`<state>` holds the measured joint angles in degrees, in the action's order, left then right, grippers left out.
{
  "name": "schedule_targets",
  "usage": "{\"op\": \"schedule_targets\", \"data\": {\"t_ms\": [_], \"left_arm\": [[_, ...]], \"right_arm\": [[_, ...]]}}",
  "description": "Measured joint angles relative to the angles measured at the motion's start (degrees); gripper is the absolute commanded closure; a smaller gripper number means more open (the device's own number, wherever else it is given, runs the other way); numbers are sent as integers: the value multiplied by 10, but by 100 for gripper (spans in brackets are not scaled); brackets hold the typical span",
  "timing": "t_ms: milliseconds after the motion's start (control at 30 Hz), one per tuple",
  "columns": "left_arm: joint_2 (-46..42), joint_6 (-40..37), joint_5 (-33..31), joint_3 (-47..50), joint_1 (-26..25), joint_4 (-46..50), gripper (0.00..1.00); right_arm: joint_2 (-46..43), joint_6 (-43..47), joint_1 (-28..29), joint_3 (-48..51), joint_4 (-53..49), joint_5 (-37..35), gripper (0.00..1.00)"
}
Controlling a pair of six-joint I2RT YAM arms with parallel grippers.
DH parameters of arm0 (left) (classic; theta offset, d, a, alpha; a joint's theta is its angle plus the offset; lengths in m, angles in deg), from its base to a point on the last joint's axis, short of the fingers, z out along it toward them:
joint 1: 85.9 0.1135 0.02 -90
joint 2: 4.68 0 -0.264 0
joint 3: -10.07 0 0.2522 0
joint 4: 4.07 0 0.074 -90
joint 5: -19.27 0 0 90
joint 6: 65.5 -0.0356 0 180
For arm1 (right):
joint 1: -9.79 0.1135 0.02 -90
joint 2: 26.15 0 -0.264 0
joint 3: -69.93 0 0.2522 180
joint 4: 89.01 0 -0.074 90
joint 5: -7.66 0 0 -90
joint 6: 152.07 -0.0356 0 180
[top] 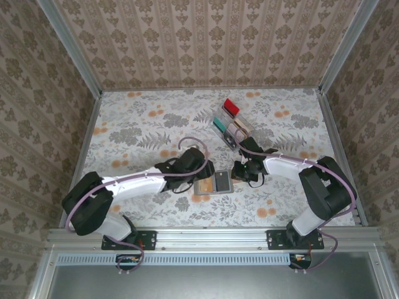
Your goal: Put the credit cards into the card holder
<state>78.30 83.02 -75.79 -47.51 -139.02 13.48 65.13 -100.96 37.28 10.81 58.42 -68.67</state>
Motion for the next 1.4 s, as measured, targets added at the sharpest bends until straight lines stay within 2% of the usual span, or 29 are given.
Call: {"op": "schedule_targets", "data": {"t_ms": [200, 667, 1000, 1400], "left_arm": [[-1, 10, 35, 39, 36, 1, 35], [52, 26, 70, 42, 38, -16, 36], [58, 32, 70, 38, 31, -26, 54], [19, 32, 88, 19, 2, -96, 56]], "right_arm": [[5, 0, 0, -4, -4, 0, 82], [10, 0, 0, -9, -9, 0, 82], [11, 0, 0, -11, -12, 0, 83], [12, 0, -1, -11, -11, 1, 82]]}}
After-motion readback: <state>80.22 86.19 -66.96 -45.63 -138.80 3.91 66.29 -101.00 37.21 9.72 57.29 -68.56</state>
